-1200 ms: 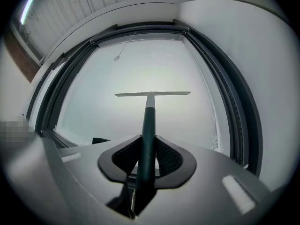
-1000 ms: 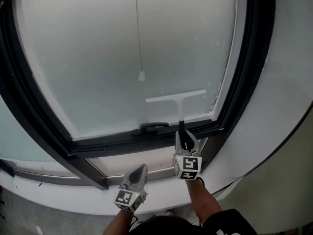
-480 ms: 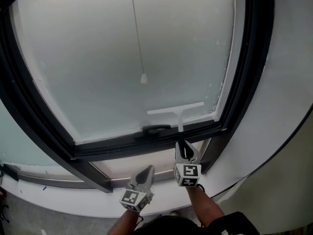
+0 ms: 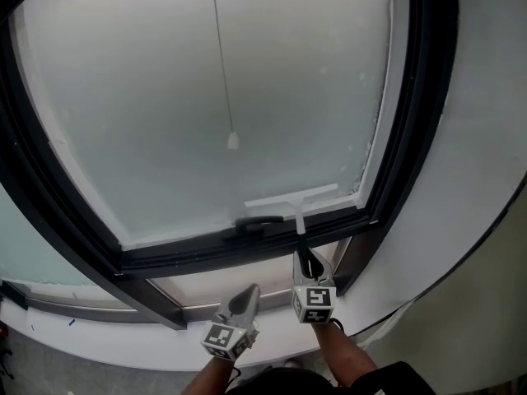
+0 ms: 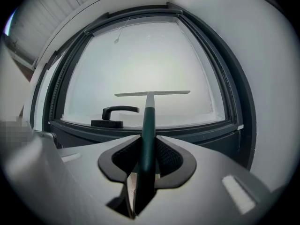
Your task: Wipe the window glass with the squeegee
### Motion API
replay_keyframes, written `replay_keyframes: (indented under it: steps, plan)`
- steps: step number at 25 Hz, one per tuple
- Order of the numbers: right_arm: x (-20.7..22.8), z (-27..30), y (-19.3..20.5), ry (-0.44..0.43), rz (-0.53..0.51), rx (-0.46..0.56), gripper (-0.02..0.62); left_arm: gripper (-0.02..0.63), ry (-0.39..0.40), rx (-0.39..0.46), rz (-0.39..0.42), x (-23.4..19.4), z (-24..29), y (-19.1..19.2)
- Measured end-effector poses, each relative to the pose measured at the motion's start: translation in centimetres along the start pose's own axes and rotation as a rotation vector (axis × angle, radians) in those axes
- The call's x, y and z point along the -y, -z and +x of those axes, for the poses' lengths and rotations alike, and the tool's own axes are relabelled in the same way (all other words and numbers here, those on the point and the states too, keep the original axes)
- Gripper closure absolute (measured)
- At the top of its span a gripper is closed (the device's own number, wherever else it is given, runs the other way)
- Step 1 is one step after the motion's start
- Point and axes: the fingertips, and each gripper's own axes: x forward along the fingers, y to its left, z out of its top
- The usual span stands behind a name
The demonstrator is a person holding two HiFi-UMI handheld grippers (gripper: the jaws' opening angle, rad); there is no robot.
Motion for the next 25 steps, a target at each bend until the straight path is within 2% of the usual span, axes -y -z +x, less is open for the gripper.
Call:
replay_keyframes:
  steps: [3,7,15,19,22,25]
  plan:
    - [0.4,-0.8,-0.5,-0.002,-0.035,0.043,0.5,0.606,0.007,0.0,0.005,-0.1,0.1,0.0]
    - [0.3,-1.8,-4.5,-0.022,-0.09,0.142,0.5,0.606,-0.004,-0.003,0.005,-0.7,-0.5,0.4]
    - [3.7,1.2,-24.1,-0.029,-0.137,0.399,0.5,0.606,0.058,0.024,0.029,0.2,0.7,-1.2]
    - [5.4,1.6,-33.0,0.003,-0.181,0.497,0.5,0.606,0.097,0.044,0.09,1.7,2.9,-2.9]
    - [6.4,2.0,-37.4,-0.013,-0.158,0.556,0.5,0.606,0.12,0.088,0.146,3.2,4.8,-5.1]
    - [7.4,2.8,-39.3,-0.028,-0.153,0.553,0.5,0.606,0.121,0.134,0.161,4.8,6.3,-6.5]
